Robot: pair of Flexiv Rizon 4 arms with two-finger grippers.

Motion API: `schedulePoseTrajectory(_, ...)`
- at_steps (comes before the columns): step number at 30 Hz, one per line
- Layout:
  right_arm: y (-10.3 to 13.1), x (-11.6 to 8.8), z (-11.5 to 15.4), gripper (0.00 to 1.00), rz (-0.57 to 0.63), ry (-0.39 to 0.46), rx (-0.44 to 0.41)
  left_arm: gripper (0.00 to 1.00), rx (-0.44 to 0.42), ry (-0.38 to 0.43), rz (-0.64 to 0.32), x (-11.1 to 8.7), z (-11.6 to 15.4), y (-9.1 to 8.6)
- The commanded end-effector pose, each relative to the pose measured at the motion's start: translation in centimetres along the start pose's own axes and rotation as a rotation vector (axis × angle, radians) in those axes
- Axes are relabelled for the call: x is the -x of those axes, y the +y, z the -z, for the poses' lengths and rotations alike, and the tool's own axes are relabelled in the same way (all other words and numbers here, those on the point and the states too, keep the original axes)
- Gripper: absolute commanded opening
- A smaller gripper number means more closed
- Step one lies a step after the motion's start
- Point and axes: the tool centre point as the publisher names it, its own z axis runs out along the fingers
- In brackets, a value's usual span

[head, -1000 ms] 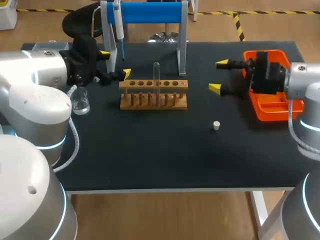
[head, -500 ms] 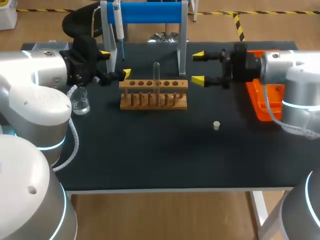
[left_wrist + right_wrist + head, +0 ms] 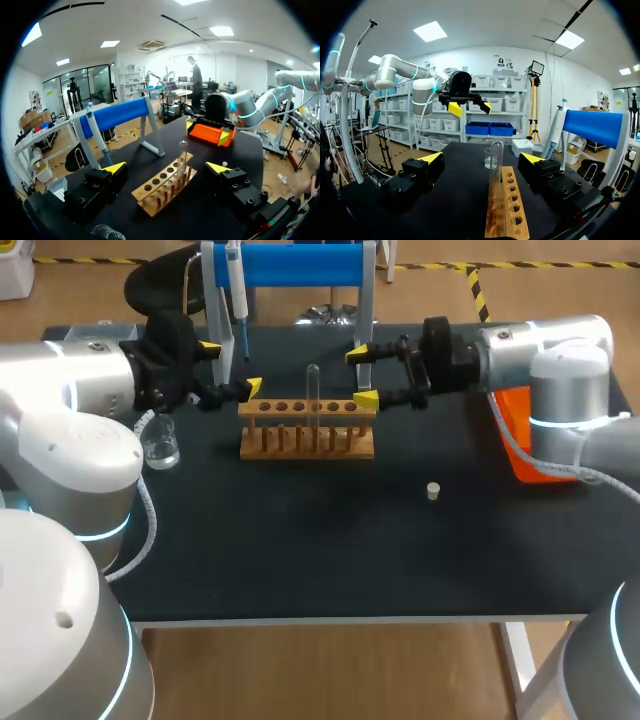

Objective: Invert the test tube, pick up the pipette, mount the tip to pipette, aspirate from beaker and dispense into the tube, eject the tip, return the pipette, and cap with the stopper.

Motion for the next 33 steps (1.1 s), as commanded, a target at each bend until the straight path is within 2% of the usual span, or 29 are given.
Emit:
schedulePoseTrajectory(1,-0.7,1.0,-1.1,1.00,0.002,0.063,0.005,1.00,0.005,0.002,0.000,0.0,0.0,-0.1)
schedulePoseTrajectory(12,-2.0,2.2,-3.8,1.00,-0.032,0.034,0.003,1.00,0.005,0.002,0.000,0.0,0.0,-0.1)
schedulePoseTrajectory(27,-2.5,2.8,-5.8,1.00,-0.068,-0.005,0.020,1.00,0.005,0.002,0.000,0.0,0.0,-0.1)
schedulePoseTrajectory(29,-2.6,2.8,-6.0,0.95,-0.071,-0.003,0.021,1.00,0.005,0.002,0.000,0.0,0.0,-0.1)
schedulePoseTrajectory(33,-2.6,2.7,-6.5,0.92,-0.070,0.003,0.020,1.00,0.005,0.002,0.000,0.0,0.0,-0.1)
